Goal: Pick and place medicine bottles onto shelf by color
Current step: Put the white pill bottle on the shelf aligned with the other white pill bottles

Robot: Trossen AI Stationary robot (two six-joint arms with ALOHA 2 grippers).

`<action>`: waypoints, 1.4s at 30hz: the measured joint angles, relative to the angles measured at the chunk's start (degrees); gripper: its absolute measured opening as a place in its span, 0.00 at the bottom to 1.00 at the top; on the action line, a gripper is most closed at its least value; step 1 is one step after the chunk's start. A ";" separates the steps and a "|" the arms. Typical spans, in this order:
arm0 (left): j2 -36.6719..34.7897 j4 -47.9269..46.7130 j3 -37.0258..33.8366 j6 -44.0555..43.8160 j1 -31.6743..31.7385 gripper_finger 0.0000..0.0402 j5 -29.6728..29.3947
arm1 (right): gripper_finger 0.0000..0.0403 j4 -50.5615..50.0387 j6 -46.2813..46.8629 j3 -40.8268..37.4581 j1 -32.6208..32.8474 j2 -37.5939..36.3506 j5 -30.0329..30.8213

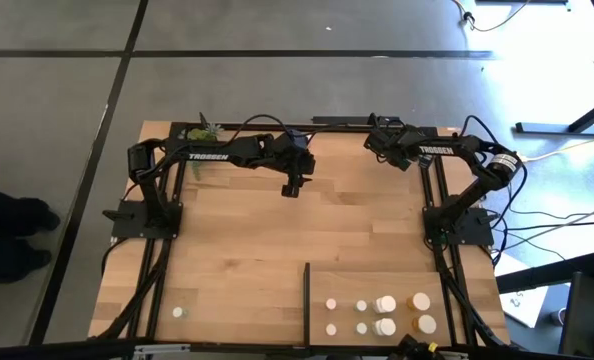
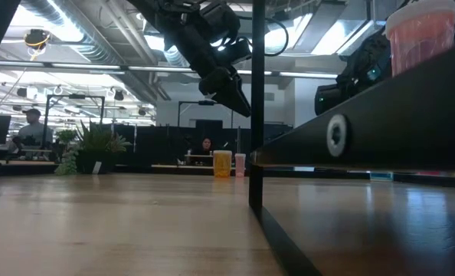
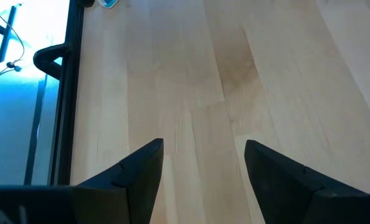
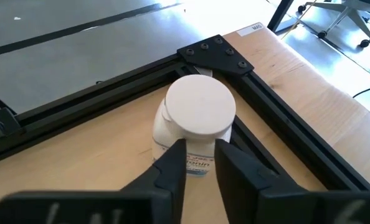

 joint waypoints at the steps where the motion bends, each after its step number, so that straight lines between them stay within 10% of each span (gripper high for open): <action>1: 0.00 -0.01 0.00 0.00 0.00 0.55 0.00 | 0.19 0.00 0.01 0.00 0.00 0.00 0.00; 16: 0.00 -0.01 0.00 -0.01 0.01 0.55 0.00 | 0.03 -0.03 0.01 0.00 0.04 0.00 -2.59; 42: 0.00 -0.01 0.00 -0.02 0.01 0.55 0.00 | 0.68 -0.25 -4.28 0.00 1.29 0.00 -4.18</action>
